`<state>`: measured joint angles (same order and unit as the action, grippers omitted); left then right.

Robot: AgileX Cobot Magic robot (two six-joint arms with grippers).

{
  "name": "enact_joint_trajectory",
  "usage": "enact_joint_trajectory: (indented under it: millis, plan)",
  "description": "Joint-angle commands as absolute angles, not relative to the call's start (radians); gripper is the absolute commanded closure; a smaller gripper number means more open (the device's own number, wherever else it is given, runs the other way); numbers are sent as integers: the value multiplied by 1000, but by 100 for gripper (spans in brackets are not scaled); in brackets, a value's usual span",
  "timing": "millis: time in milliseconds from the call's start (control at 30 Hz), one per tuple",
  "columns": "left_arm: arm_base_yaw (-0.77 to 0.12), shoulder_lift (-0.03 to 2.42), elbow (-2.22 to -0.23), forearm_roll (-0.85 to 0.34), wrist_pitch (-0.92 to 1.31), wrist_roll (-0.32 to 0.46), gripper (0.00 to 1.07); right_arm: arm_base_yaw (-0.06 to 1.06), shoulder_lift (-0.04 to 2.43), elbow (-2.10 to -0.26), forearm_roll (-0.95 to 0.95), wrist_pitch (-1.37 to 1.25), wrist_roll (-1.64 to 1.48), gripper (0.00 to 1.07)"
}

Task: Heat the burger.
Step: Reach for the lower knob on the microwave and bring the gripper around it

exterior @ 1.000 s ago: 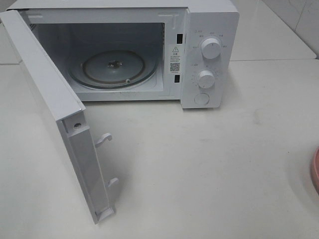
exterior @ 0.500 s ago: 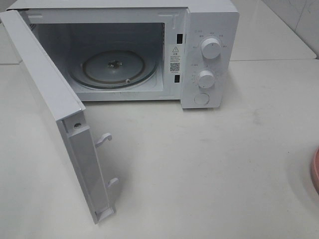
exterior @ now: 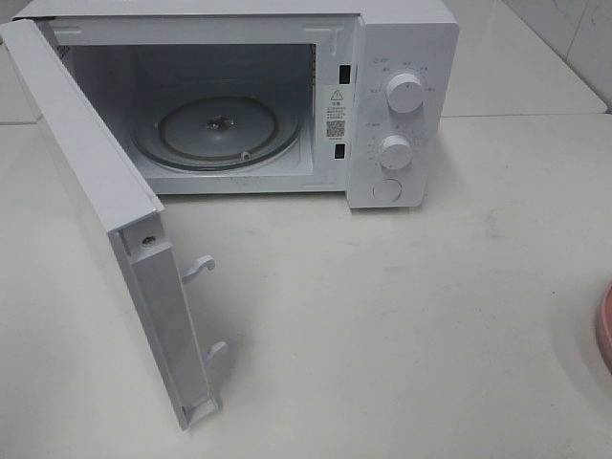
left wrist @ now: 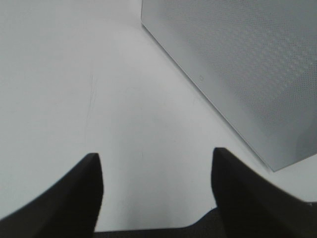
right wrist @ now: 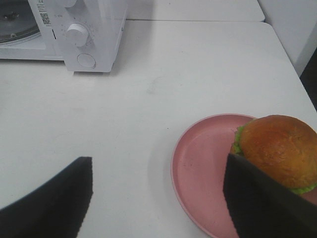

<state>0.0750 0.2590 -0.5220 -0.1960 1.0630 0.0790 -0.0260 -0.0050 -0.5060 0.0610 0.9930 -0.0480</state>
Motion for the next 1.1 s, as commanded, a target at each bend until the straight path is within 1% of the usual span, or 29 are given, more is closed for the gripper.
enact_joint_trajectory:
  millis: [33, 67, 100, 133, 167, 200, 233, 267, 333, 400, 433, 467, 500, 533, 700, 733, 767, 833, 867, 900, 933, 967, 1033, 1067, 1100]
  plan:
    - [74, 285, -532, -209, 1046, 81, 66, -31, -35, -502, 62, 994, -50, 35]
    - [74, 301, -537, -217, 1026, 81, 78, -31, -35, -502, 62, 994, -50, 35]
    - [74, 307, -542, -221, 1008, 82, 84, -31, -35, -502, 62, 994, -50, 35]
    - [74, 307, -542, -221, 1008, 82, 84, -31, -35, -502, 62, 994, -50, 35]
    - [74, 321, -543, -227, 958, 82, 94, -31, -35, -502, 62, 994, -47, 35]
    - [74, 332, -542, -227, 928, 86, 100, -31, -35, -502, 62, 994, -45, 35]
    - [74, 332, -542, -227, 928, 86, 100, -31, -35, -502, 62, 994, -45, 35]
    - [74, 363, -540, -222, 878, 104, 107, -31, -35, -502, 62, 994, -45, 35]
    - [74, 383, -540, -222, 858, 114, 107, -31, -35, -502, 62, 994, -45, 35]
    - [74, 433, -540, -222, 782, 136, 107, -31, -35, -502, 62, 994, -44, 35]
    - [74, 433, -540, -222, 782, 136, 107, -31, -35, -502, 62, 994, -44, 35]
    - [74, 472, -540, -223, 715, 139, 107, -31, -35, -502, 62, 994, -43, 35]
    - [74, 472, -540, -223, 715, 139, 107, -31, -35, -502, 62, 994, -43, 35]
    - [74, 508, -540, -230, 655, 139, 107, -31, -35, -502, 62, 994, -43, 35]
    - [74, 599, -534, -234, 575, 140, 107, -31, -35, -502, 62, 994, -43, 35]
    - [74, 645, -517, -238, 520, 161, 107, -31, -35, -502, 62, 994, -43, 35]
    - [74, 645, -517, -238, 520, 161, 107, -31, -35, -502, 62, 994, -43, 35]
    - [74, 711, -484, -265, 411, 219, 107, -31, -35, -502, 62, 994, -43, 35]
    - [74, 711, -484, -265, 411, 219, 107, -31, -35, -502, 62, 994, -43, 35]
    - [74, 742, -453, -300, 319, 264, 107, -31, -35, -502, 62, 994, -43, 35]
    - [74, 758, -433, -326, 266, 290, 107, -31, -35, -502, 62, 994, -43, 35]
    - [74, 758, -433, -326, 266, 290, 107, -31, -35, -502, 62, 994, -43, 35]
    - [67, 819, -367, -400, 88, 382, 107, -31, -35, -502, 62, 994, -43, 35]
    - [67, 819, -367, -400, 88, 382, 107, -31, -35, -502, 62, 994, -43, 35]
    - [57, 836, -353, -411, 48, 400, 107, -31, -35, -502, 62, 994, -41, 35]
